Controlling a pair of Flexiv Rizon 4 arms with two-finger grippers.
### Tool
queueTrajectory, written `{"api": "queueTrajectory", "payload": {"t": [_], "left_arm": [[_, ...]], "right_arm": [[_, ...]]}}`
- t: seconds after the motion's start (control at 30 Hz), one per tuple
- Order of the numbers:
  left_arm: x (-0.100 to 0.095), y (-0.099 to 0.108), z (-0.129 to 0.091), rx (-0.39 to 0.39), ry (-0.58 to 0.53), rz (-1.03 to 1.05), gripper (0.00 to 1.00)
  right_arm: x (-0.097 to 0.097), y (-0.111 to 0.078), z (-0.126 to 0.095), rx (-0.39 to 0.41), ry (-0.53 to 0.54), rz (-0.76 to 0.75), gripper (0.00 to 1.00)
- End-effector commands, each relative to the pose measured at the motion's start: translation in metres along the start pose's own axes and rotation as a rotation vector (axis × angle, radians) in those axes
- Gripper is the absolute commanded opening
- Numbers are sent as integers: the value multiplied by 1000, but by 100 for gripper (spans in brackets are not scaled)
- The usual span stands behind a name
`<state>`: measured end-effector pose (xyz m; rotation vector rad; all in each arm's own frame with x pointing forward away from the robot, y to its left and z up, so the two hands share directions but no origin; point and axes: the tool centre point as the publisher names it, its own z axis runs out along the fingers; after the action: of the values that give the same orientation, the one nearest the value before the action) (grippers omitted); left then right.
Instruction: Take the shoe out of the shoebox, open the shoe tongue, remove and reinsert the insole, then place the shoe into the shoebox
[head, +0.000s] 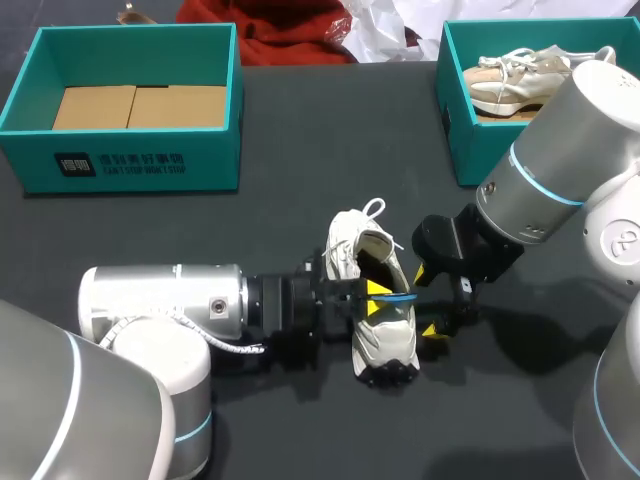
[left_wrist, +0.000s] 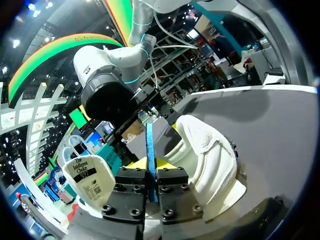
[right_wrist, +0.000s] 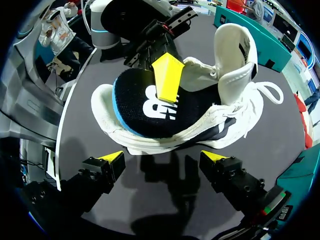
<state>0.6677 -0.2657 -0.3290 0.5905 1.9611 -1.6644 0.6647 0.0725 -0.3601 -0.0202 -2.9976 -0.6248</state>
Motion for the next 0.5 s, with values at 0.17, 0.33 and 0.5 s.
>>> {"api": "queueTrajectory", "payload": {"t": [0.17,0.33,0.5], "left_arm": [[-4,-9,3,41,20,-15,33],[-4,-15,5,67,39,-27,36],[-1,-18,10,77,58,-27,35]], "right_arm": [[1,0,1,1,-3,0,100],[1,0,1,1,-3,0,100],[1,0,1,1,-3,0,100]]}}
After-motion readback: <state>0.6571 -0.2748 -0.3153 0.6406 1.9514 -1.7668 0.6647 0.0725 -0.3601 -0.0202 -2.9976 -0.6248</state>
